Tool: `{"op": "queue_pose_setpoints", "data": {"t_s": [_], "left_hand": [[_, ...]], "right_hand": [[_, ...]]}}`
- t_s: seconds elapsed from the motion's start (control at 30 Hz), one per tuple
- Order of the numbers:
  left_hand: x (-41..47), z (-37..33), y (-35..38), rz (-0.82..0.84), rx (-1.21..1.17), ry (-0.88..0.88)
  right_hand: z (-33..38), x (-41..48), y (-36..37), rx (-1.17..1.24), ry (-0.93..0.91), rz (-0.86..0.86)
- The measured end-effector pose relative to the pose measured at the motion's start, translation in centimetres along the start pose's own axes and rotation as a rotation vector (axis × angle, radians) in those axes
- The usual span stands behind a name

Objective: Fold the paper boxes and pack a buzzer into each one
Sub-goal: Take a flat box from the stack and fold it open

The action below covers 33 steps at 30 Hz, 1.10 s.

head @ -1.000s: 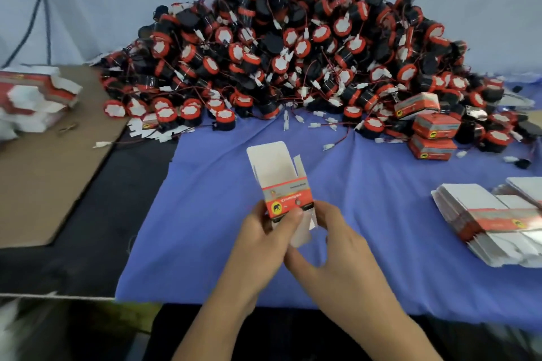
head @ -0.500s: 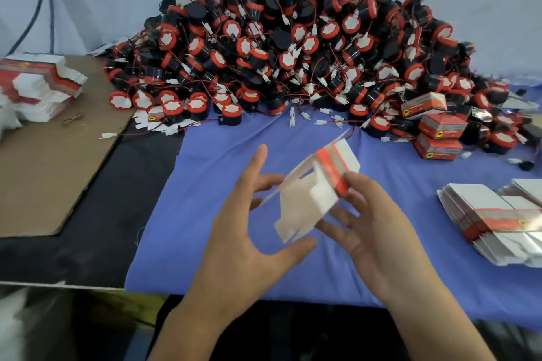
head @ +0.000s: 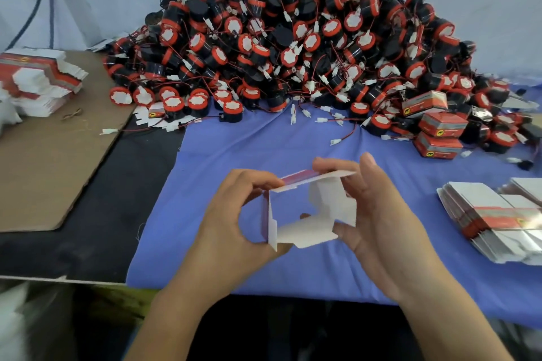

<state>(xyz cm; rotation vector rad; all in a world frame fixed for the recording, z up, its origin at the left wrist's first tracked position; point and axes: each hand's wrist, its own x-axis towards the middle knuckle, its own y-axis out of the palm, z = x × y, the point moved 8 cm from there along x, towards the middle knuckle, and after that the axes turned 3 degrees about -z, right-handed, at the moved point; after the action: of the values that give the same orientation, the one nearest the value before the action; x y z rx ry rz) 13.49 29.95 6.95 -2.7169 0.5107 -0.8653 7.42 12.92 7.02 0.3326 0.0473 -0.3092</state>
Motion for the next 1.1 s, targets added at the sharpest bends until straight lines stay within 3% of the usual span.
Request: {"op": "queue_pose_setpoints", "data": {"t_s": [0.2, 0.43, 0.63, 0.77, 0.9, 1.03, 1.1], "left_hand": [[0.1, 0.2, -0.5, 0.012, -0.017, -0.057], [-0.4, 0.5, -0.5, 0.096, -0.130, -0.156], [-0.9, 0.3, -0.4, 0.147, -0.103, -0.208], [-1.4, 0.0, -0.1, 0.202, -0.223, -0.262], [-1.3, 0.1, -0.3, 0.003, -0.327, -0.320], [-1.7, 0.6, 0.0, -0.042, -0.403, -0.373], [-1.9, 1.5, -0.2, -0.111, -0.452, -0.430]], "right_hand": [[-1.0, -0.5, -0.1, -0.143, 0.043, 0.073], [-1.3, -0.5, -0.5, -0.106, 0.114, 0.073], [-1.6, -0.4, -0.6, -0.240, 0.099, -0.008], [-1.2, -0.4, -0.7, -0.294, 0.043, -0.038], [-1.0, -0.9, 0.2, -0.362, -0.050, -0.032], [-1.2, -1.3, 0.7, -0.448, -0.081, -0.027], [-1.2, -1.6, 0.9, -0.355, -0.049, 0.040]]}}
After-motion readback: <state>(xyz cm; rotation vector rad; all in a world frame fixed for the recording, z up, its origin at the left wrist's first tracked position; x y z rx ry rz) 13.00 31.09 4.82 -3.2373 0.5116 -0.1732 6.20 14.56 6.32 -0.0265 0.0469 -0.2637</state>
